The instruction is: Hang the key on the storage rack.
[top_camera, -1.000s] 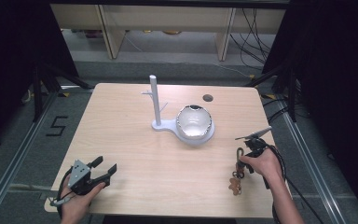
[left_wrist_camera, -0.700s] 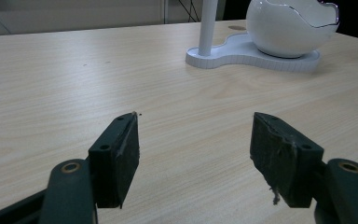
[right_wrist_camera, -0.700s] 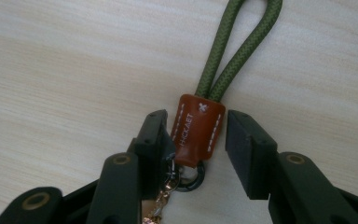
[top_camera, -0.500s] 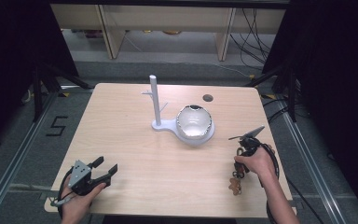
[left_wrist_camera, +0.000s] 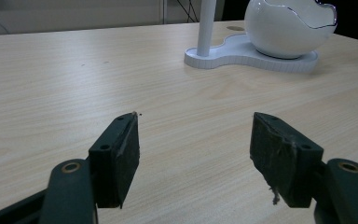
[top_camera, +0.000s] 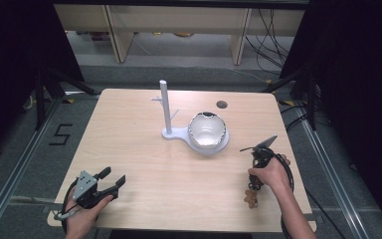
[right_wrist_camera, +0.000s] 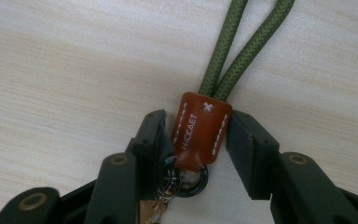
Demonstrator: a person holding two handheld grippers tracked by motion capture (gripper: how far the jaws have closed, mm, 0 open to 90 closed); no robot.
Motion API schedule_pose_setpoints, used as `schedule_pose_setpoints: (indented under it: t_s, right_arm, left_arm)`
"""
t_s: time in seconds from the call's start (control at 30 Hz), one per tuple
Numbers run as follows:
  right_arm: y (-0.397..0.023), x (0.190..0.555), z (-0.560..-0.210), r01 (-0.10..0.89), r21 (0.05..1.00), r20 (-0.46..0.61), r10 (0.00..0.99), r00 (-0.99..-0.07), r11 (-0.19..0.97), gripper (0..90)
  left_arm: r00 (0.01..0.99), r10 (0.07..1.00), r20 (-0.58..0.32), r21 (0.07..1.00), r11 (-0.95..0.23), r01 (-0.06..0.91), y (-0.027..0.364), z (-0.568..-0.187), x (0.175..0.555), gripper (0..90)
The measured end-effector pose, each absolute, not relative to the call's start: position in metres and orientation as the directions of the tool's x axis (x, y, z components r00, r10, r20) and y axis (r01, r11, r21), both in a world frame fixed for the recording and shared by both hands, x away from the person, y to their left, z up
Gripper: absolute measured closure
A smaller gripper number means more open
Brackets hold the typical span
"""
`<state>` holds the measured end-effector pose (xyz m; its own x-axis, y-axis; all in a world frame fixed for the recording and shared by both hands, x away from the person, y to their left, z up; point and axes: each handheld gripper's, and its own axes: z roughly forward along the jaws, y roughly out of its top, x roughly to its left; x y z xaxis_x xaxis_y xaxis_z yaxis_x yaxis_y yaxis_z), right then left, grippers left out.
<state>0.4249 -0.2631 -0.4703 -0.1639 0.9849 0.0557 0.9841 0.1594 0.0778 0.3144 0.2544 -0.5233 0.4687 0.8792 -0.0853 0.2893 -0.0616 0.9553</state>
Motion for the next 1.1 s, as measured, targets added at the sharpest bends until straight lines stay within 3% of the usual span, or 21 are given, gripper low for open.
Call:
schedule_pose_setpoints:
  t_s: [0.13, 0.4, 0.87, 1.1]
  right_arm:
    - [-0.262, 0.425, -0.470, 0.982, 0.070, 0.025, 0.984, -0.178, 0.175, 66.8]
    - [-0.268, 0.420, -0.470, 0.976, 0.094, 0.075, 0.976, -0.205, 0.198, 68.1]
    - [-0.276, 0.397, -0.459, 0.941, 0.288, 0.094, 0.972, -0.213, 0.178, 68.1]
    - [-0.280, 0.382, -0.458, 0.888, 0.411, 0.100, 0.958, -0.269, 0.207, 68.1]
  left_arm:
    - [0.467, 0.880, -0.083, 0.954, -0.064, 0.291, 0.254, -0.523, 0.314, 32.5]
    - [0.465, 0.881, -0.085, 0.957, -0.059, 0.285, 0.254, -0.524, 0.315, 32.8]
    - [0.467, 0.880, -0.086, 0.957, -0.058, 0.285, 0.253, -0.524, 0.315, 32.9]
    - [0.462, 0.883, -0.084, 0.957, -0.058, 0.285, 0.253, -0.524, 0.315, 32.9]
